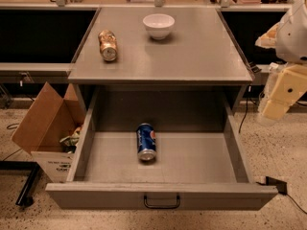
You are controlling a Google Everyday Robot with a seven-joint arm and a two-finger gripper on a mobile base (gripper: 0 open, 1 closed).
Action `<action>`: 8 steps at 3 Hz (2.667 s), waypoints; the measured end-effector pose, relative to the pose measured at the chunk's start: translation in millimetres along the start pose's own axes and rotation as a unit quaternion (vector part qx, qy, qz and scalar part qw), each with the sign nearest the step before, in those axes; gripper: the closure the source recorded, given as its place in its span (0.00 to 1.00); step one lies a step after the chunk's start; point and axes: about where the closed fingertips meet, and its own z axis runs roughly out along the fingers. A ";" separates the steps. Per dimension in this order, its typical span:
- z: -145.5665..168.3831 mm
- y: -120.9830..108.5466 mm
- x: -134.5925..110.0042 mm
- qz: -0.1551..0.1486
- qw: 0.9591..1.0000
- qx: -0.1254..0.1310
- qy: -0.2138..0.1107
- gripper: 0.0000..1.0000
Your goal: Pick pepsi can from top drawer and place on counter
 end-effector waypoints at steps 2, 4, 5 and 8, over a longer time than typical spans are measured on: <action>13.3 -5.4 -14.8 0.049 0.999 -0.016 -0.001 0.00; 92.8 3.9 -27.1 0.215 0.975 -0.047 0.003 0.00; 95.9 4.2 -28.1 0.220 0.974 -0.049 0.003 0.00; 216.5 -0.8 -85.6 0.392 0.914 -0.100 -0.005 0.00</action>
Offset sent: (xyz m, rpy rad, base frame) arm 0.0294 0.0333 -0.0108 0.0678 0.1179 -0.1953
